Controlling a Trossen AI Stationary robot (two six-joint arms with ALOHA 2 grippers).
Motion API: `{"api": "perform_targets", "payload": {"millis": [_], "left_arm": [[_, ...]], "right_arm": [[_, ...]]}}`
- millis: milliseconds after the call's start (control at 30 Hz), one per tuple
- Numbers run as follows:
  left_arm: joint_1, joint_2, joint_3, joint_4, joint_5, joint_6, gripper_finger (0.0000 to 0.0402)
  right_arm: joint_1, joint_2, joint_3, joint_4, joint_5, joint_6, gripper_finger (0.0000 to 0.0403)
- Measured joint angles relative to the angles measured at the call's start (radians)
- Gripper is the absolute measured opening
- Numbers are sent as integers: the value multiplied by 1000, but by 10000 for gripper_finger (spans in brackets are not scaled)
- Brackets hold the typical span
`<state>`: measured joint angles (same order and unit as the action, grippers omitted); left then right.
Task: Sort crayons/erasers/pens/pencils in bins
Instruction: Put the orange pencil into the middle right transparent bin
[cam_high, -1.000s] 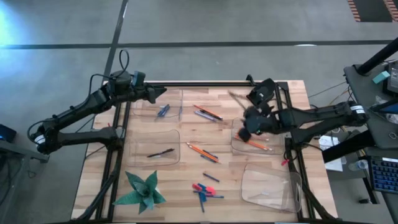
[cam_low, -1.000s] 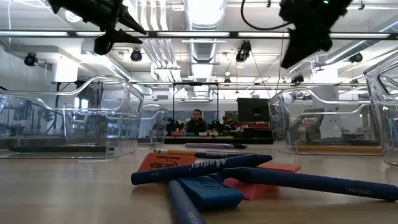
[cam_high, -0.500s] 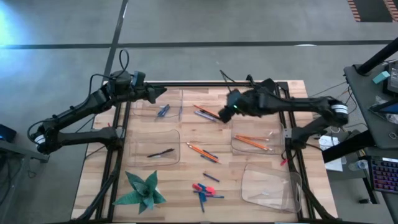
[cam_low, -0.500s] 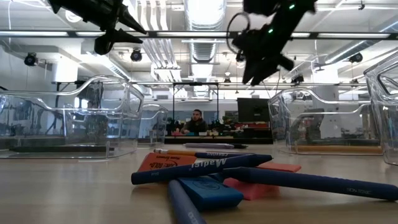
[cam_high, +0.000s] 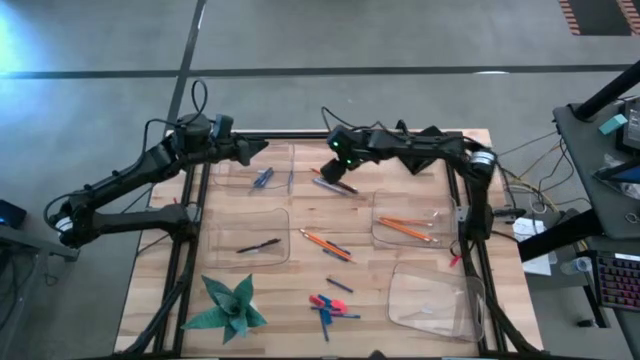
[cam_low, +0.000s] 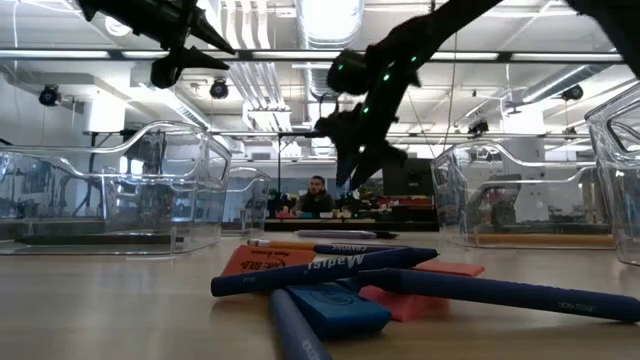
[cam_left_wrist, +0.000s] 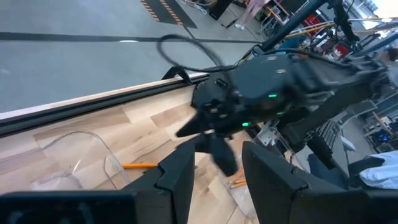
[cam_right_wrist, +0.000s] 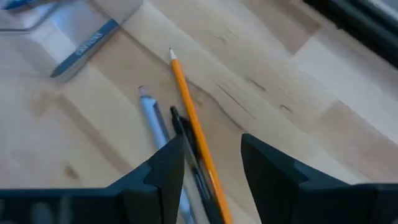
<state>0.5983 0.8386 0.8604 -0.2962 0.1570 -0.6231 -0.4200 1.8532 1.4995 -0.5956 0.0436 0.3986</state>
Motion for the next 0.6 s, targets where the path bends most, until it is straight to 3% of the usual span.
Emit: {"api": "perform_targets", "payload": {"millis": [300,600], "left_arm": [[0,-16,0,0,16,0,121],[0,-20,0,-1,16,1,121]], "right_arm": [[-38,163,84,-1,-52,-35,137],[-37,191,85,-1,-82,-61,135]]}}
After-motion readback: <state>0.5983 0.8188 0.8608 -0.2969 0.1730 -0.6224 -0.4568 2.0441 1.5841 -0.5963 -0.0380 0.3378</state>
